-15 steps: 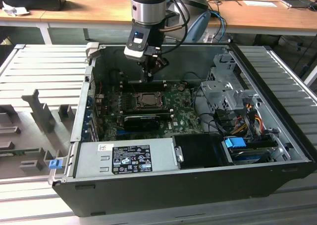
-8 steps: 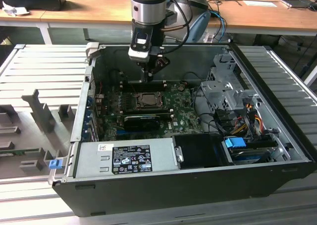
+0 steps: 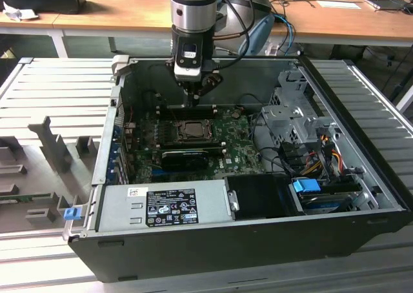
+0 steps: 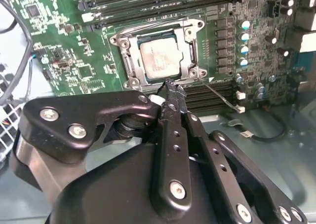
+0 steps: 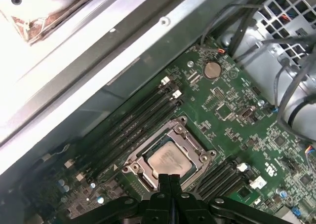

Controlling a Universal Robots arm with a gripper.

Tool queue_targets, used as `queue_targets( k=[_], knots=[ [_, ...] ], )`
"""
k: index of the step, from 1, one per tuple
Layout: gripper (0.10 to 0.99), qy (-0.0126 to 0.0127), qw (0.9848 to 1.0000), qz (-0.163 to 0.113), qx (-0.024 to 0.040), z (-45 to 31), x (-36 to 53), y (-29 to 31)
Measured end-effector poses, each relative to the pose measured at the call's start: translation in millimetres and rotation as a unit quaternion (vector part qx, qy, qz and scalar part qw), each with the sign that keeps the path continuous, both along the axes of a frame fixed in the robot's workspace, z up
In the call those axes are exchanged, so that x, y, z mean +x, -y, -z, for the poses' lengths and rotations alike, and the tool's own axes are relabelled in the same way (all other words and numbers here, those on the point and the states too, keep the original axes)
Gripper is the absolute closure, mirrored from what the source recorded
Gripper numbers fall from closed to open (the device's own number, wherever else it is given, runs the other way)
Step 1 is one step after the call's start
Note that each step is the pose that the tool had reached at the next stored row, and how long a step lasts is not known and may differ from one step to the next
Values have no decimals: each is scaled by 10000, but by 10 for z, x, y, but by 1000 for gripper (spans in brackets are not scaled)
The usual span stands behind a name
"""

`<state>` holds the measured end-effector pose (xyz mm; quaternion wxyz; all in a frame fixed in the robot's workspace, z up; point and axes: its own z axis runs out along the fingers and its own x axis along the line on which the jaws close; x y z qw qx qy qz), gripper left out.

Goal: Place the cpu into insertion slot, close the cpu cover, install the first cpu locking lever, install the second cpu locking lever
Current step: 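Install the first cpu locking lever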

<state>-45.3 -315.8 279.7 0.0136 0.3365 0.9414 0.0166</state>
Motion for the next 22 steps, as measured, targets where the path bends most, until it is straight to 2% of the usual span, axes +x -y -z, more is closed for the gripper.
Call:
queue_targets(
  k=[4, 6, 7, 9, 12, 16, 18, 21, 22],
  knots=[
    [980, 0, 9996, -282, 0, 2, 0, 0],
    [980, 0, 9986, -529, 0, 3, 0, 0],
    [980, 0, 9969, -792, 0, 5, 0, 0],
    [980, 0, 9951, -988, 1, 6, 0, 0],
    [980, 0, 9916, -1290, 0, 7, 0, 0],
    [980, 0, 9821, -1884, 0, 8, 0, 0],
    [980, 1, 9789, -2046, 0, 8, 0, 0],
    [980, 1, 9779, -2089, 0, 8, 0, 0],
    [980, 0, 9768, -2140, 0, 8, 0, 0]
  ],
)
